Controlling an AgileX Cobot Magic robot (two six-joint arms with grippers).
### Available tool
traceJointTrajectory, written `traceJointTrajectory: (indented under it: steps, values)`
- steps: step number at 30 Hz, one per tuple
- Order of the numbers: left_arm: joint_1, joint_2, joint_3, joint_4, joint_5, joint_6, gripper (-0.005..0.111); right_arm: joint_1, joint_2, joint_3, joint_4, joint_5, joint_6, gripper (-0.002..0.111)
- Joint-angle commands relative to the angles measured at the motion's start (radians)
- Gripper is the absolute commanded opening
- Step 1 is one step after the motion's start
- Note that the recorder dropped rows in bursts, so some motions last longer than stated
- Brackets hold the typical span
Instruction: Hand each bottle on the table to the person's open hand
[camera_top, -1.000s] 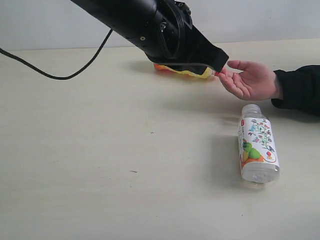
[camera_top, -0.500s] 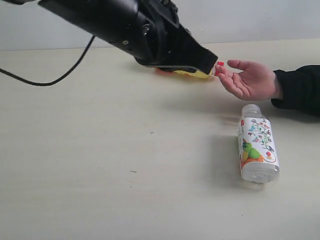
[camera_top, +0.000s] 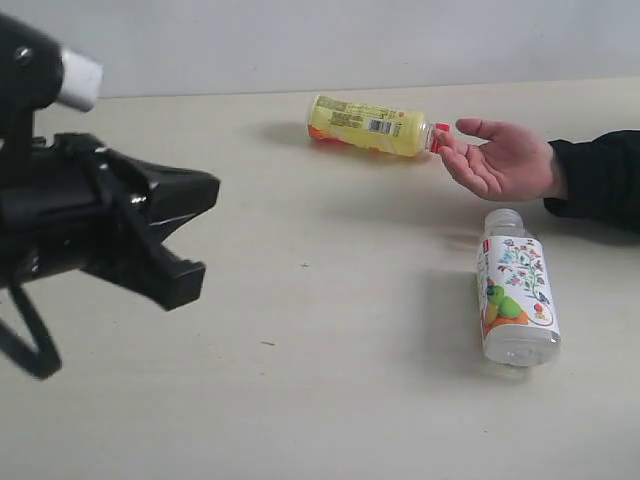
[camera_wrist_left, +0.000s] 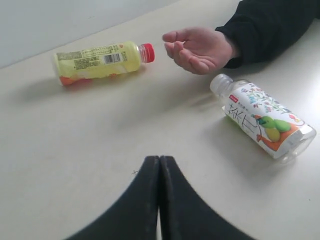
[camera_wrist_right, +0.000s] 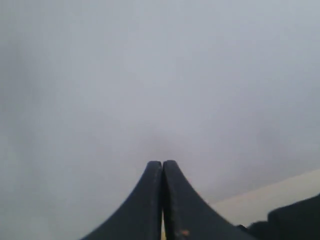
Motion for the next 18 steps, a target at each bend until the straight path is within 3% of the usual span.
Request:
traceJointTrajectory:
  steps: [1,6,13,18]
  values:
    - [0.002,-0.096,0.105,-0.021,-0.081,-0.038,0.000,-0.005,0.046,-0.135,0.038,-0.053,0.055,0.000]
    - [0.002,-0.176,0.196,-0.021,-0.142,-0.080,0.000,-0.005,0.349,-0.438,0.030,0.116,-0.083,0.000]
    - [0.002,-0.258,0.368,-0.019,-0.268,-0.081,0.000,-0.005,0.967,-0.939,-0.068,0.845,-0.108,0.000]
    - [0.002,-0.308,0.447,-0.019,-0.353,-0.139,0.000,-0.005,1.281,-1.118,-0.084,1.191,-0.133,0.000]
